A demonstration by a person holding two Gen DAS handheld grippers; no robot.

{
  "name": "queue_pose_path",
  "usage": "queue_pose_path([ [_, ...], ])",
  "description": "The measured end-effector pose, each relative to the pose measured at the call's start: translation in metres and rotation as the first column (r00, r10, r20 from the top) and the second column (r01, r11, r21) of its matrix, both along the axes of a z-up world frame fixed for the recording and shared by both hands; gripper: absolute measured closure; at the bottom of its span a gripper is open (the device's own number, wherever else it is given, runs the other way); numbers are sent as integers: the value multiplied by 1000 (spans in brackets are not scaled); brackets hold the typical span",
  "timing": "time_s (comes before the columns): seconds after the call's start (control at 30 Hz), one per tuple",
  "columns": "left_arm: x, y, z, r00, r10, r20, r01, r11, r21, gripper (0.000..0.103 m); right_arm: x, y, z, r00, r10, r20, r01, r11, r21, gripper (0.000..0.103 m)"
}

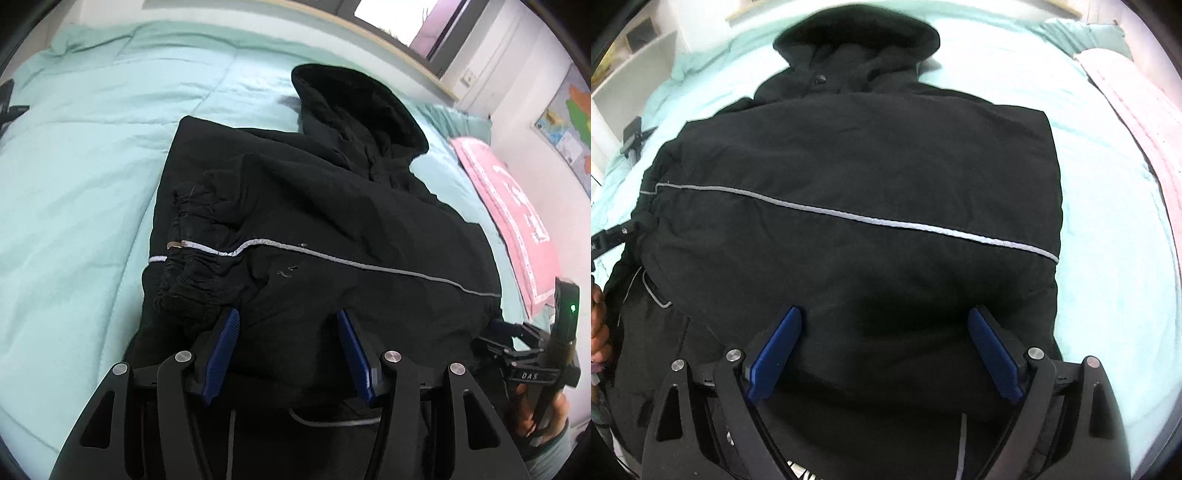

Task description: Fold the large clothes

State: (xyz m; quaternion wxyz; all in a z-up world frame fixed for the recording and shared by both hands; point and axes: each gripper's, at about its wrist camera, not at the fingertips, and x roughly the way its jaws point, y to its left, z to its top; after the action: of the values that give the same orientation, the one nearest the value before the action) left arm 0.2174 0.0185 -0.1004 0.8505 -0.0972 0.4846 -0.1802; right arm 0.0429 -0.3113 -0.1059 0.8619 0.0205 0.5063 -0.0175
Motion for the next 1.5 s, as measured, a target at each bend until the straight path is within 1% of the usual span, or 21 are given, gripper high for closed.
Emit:
queue_pose_path([
  [0.07,6,0,20,999,-20,-35,20,1000,18,46,5,0,15,998,8,-59,-6,1000,28,12],
  [0.1,10,-1,38,998,-37,-46,38,999,15,46,8,-1,24,997,15,-74,-11,999,52,15],
  [0.17,22,-7,72,997,-65,-36,66,997,28,46,13,-4,50,997,22,-78,-16,997,82,16],
  [0.2,27,-12,84,997,-71,-27,72,997,41,46,14,-6,72,998,14,-62,-10,997,77,16],
  [0.23,38,-17,107,997,-80,-1,80,995,63,46,18,-9,88,999,6,-46,-3,998,71,16],
  [0.33,68,-25,152,994,-85,62,81,995,62,44,41,-23,141,999,-33,27,31,997,76,16],
  [0.47,110,-32,187,994,-59,92,59,998,9,44,81,-46,191,990,-103,97,90,988,128,16],
  [0.53,133,-42,200,993,-62,104,64,998,-11,36,102,-57,206,986,-129,106,110,980,168,16],
  [0.6,159,-50,205,991,-65,119,67,998,-6,31,128,-68,216,984,-145,99,121,969,215,16],
  [0.67,192,-63,204,988,-67,140,63,997,34,31,157,-78,221,983,-155,98,127,961,244,16],
  [0.77,243,-76,180,991,-68,113,59,995,84,31,195,-85,210,982,-166,94,144,969,203,16],
  [0.93,323,-84,111,999,-50,-5,51,994,98,31,271,-95,155,984,-176,19,169,966,194,16],
  [1.0,336,-87,89,998,-55,-33,58,994,95,31,292,-97,135,982,-189,6,186,969,164,18],
  [1.07,349,-93,67,996,-68,-54,73,993,97,31,312,-100,116,982,-186,-25,188,972,144,25],
  [1.2,369,-104,33,995,-73,-72,84,985,154,31,330,-101,93,985,-164,-48,169,976,133,27],
  [1.23,374,-105,26,995,-64,-74,74,985,153,32,334,-101,87,986,-161,-52,167,978,128,33],
  [1.27,377,-105,21,996,-55,-73,66,986,152,36,339,-100,82,986,-159,-52,165,978,125,39],
  [1.3,382,-104,15,996,-45,-77,56,988,144,64,343,-98,78,987,-153,-52,158,980,120,61],
  [1.33,385,-104,12,995,-44,-89,55,989,135,87,348,-97,73,989,-140,-55,146,983,115,92],
  [1.4,390,-94,16,997,-20,-79,28,995,97,94,353,-94,68,987,-150,-58,152,987,44,95],
  [1.5,379,-58,48,1000,-2,-26,0,998,-65,95,334,-99,101,986,-153,63,148,986,76,97],
])
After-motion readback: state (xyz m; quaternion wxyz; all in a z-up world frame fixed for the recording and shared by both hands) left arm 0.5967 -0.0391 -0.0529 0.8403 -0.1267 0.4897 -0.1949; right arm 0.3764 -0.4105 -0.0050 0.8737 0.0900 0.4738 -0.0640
